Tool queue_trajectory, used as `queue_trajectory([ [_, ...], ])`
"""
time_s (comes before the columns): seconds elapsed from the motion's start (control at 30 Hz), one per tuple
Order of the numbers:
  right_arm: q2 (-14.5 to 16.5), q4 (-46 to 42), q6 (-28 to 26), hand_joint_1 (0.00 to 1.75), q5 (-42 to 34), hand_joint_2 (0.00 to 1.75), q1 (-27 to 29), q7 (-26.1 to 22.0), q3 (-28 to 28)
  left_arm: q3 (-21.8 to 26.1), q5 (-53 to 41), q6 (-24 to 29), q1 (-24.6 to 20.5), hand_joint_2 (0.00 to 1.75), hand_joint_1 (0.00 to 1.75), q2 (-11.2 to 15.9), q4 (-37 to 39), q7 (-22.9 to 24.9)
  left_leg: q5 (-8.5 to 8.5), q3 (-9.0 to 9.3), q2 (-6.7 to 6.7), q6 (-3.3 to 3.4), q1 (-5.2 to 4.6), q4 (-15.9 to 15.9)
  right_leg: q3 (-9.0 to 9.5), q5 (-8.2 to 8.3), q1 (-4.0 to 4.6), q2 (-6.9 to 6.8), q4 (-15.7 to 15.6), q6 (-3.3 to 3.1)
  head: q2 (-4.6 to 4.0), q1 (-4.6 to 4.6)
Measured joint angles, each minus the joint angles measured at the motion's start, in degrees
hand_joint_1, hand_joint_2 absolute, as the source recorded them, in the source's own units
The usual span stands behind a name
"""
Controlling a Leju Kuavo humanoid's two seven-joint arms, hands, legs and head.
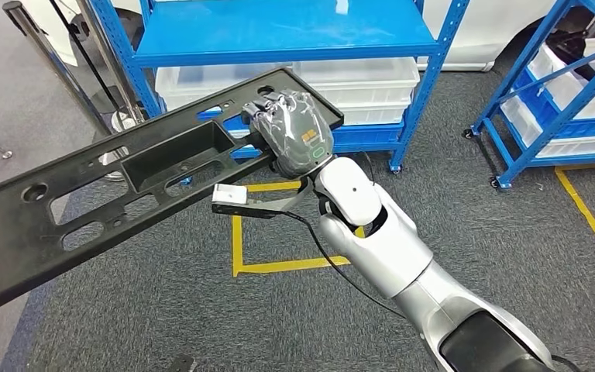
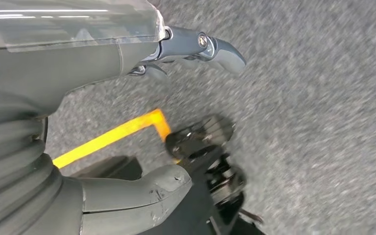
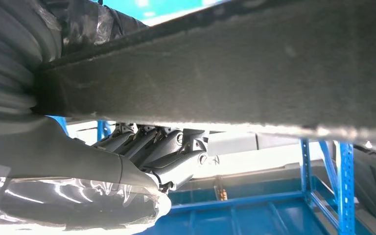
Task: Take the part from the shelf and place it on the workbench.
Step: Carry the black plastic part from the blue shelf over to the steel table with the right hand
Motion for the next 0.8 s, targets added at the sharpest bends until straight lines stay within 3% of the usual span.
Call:
queue_trajectory([
  [0.03,0.01,-0.01,0.01,1.75,-0.01,1.75,-0.02,-0.01,0.01,0.01,-0.05,0.00,0.02,1.75,0.00,0.01,-0.01,0.00,0.59,-1.24,-0.01,-0.26,0.06,0.57,2.68,0.36,-0.14,0.00,-2.53,0.06,0.00,0.00],
  [0.1,0.18,-0.05,0.01,1.75,-0.03,1.75,-0.10,-0.07,0.02,0.02,-0.19,0.00,0.08,1.75,0.00,0.01,-0.02,-0.03,1.57,-2.98,-0.08,-0.91,0.08,1.61,8.75,-2.61,0.05,0.08,-10.45,-0.19,0.00,-0.03],
  [0.13,0.26,-0.06,0.00,1.75,-0.09,1.75,-0.19,-0.14,0.02,0.03,-0.26,0.00,0.11,1.75,0.00,0.01,-0.03,-0.05,2.10,-3.41,-0.12,-1.24,0.10,1.86,10.59,-4.28,0.25,0.13,-13.37,-0.49,0.00,-0.02],
  [0.17,0.34,-0.06,0.00,1.75,-0.14,1.75,-0.27,-0.22,0.02,0.04,-0.29,0.00,0.15,1.75,0.00,-0.01,-0.03,-0.07,2.68,-3.70,-0.15,-1.58,0.18,1.91,11.36,-4.92,0.59,0.17,-15.00,-0.91,0.00,-0.03],
  [0.23,0.38,0.01,-0.01,1.75,-0.27,1.75,-0.43,-0.31,0.03,0.10,-0.32,0.00,0.27,1.75,0.00,-0.03,-0.03,-0.07,2.88,-4.33,-0.32,-2.28,0.59,1.95,10.46,-3.76,0.68,-0.06,-15.35,-1.97,0.00,-0.02],
  [0.27,0.40,0.04,-0.01,1.75,-0.29,1.75,-0.49,-0.32,0.04,0.14,-0.32,0.00,0.34,1.75,0.00,-0.04,-0.03,-0.05,1.44,-4.93,-0.41,-2.63,0.76,2.76,9.77,-2.93,0.66,-0.19,-15.47,-2.52,0.00,-0.03],
  [0.37,0.55,0.10,-0.01,1.75,-0.31,1.75,-0.61,-0.34,0.06,0.19,-0.33,0.00,0.44,1.75,0.00,-0.04,-0.03,-0.02,-7.54,-7.16,-0.53,-3.38,1.01,10.92,6.86,-0.27,0.63,-0.34,-15.62,-3.41,0.00,-0.03],
  [0.4,0.58,0.10,-0.01,1.75,-0.32,1.75,-0.60,-0.34,0.06,0.19,-0.34,-0.01,0.41,1.75,0.00,-0.04,-0.03,-0.02,-9.16,-7.47,-0.53,-3.48,1.06,14.44,5.72,0.64,0.72,-0.35,-15.59,-3.44,0.00,-0.03],
  [0.43,0.59,0.13,-0.01,1.75,-0.32,1.75,-0.59,-0.34,0.06,0.20,-0.34,-0.01,0.38,1.75,0.00,-0.04,-0.03,-0.02,-9.05,-7.30,-0.54,-3.47,1.08,17.15,4.57,1.54,0.81,-0.35,-15.55,-3.43,0.00,-0.03],
  [0.5,0.58,0.23,0.01,1.75,-0.33,1.75,-0.57,-0.34,0.06,0.20,-0.36,-0.05,0.34,1.75,0.00,-0.04,-0.03,-0.02,-5.68,-4.77,-0.56,-3.14,1.01,18.12,2.24,3.32,0.94,-0.35,-15.46,-3.33,0.00,-0.03],
  [0.53,0.59,0.26,0.01,1.75,-0.33,1.75,-0.58,-0.34,0.06,0.20,-0.38,-0.08,0.27,1.75,0.00,-0.04,-0.04,-0.02,-4.56,-1.98,-0.59,-2.85,0.90,15.79,1.25,4.19,0.95,-0.32,-15.40,-3.23,0.00,-0.04],
  [0.57,0.61,0.27,0.01,1.75,-0.33,1.75,-0.60,-0.34,0.05,0.20,-0.41,-0.10,0.18,1.75,0.00,-0.04,-0.08,-0.03,-4.89,2.02,-0.60,-2.52,0.71,11.57,0.45,4.96,1.01,-0.28,-15.33,-3.06,0.00,-0.04],
  [0.6,0.64,0.26,0.01,1.75,-0.33,1.75,-0.66,-0.34,0.03,0.21,-0.45,-0.11,0.02,1.75,0.00,-0.04,-0.13,-0.04,-6.31,5.94,-0.61,-2.21,0.50,6.59,-0.09,5.72,1.03,-0.29,-15.32,-2.82,0.00,-0.03],
  [0.63,0.67,0.25,0.01,1.75,-0.33,1.75,-0.71,-0.36,0.02,0.21,-0.51,-0.11,-0.11,1.75,0.00,-0.04,-0.18,-0.04,-7.73,8.76,-0.63,-1.91,0.29,2.68,-0.34,6.52,1.00,-0.34,-15.50,-2.55,0.00,-0.03],
  [0.67,0.69,0.25,0.01,1.75,-0.33,1.75,-0.75,-0.38,0.02,0.22,-0.56,-0.11,-0.22,1.75,0.00,-0.07,-0.21,-0.05,-8.65,10.33,-0.64,-1.66,0.07,0.03,-0.46,7.35,0.95,-0.40,-15.84,-2.25,0.00,-0.03],
  [0.73,0.69,0.30,0.01,1.75,-0.34,1.75,-0.77,-0.47,0.04,0.22,-0.67,-0.10,-0.27,1.75,0.00,-0.18,-0.22,-0.10,-7.67,9.79,-0.49,-0.97,0.01,-1.09,-0.67,8.62,0.80,-0.42,-16.66,-1.64,0.00,-0.02],
  [0.77,0.66,0.32,-0.01,1.75,-0.37,1.75,-0.78,-0.51,0.05,0.23,-0.71,-0.05,-0.25,1.75,0.00,-0.25,-0.22,-0.24,-6.89,9.29,-0.36,-0.50,0.08,-1.45,-1.02,7.86,0.76,-0.31,-16.38,-1.35,0.00,-0.02],
  [0.8,0.62,0.34,-0.03,1.75,-0.44,1.75,-0.77,-0.57,0.04,0.23,-0.75,-0.01,-0.21,1.75,0.00,-0.31,-0.22,-0.48,-5.99,8.62,-0.20,0.06,0.20,-1.73,-1.60,5.84,0.73,-0.19,-15.04,-1.06,0.00,-0.01],
])
